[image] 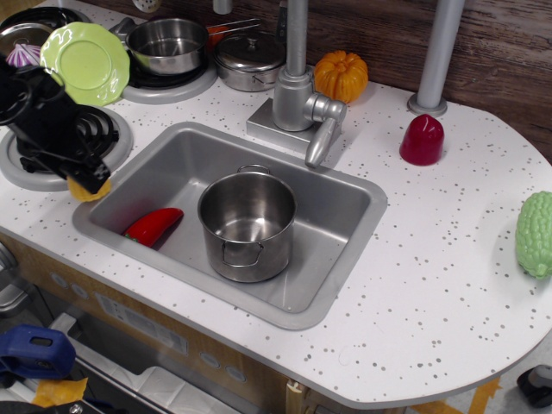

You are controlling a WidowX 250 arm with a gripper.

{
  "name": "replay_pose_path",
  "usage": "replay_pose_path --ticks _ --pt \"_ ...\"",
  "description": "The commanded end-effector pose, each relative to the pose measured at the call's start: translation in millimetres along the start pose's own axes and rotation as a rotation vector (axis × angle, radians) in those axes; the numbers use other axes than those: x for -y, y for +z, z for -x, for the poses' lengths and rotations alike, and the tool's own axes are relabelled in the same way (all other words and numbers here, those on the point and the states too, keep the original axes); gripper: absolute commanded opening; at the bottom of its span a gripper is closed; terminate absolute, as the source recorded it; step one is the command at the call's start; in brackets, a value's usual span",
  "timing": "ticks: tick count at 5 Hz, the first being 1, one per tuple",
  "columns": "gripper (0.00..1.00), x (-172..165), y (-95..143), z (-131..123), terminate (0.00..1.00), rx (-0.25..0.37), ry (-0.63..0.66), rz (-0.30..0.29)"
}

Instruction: Put corn in pot which is in sink

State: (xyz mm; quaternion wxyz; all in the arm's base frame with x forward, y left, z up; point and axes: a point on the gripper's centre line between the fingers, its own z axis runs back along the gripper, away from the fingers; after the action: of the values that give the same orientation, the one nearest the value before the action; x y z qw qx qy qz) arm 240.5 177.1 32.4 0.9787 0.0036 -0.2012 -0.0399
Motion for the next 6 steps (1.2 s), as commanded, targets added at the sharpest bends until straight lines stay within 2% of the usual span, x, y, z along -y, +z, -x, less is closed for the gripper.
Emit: replay_pose_path --ticks 1,2,4,6 --pt "0.00 29 14 -32 0.00 0.029 0.007 -0.024" --pt "0.00 55 5 -48 0.00 0.025 0.014 -0.012" --pt "0.00 90 -12 -71 0.00 0.058 0.066 -0.008" --pt "0.00 107 -24 -82 0.00 0.059 0.086 0.023"
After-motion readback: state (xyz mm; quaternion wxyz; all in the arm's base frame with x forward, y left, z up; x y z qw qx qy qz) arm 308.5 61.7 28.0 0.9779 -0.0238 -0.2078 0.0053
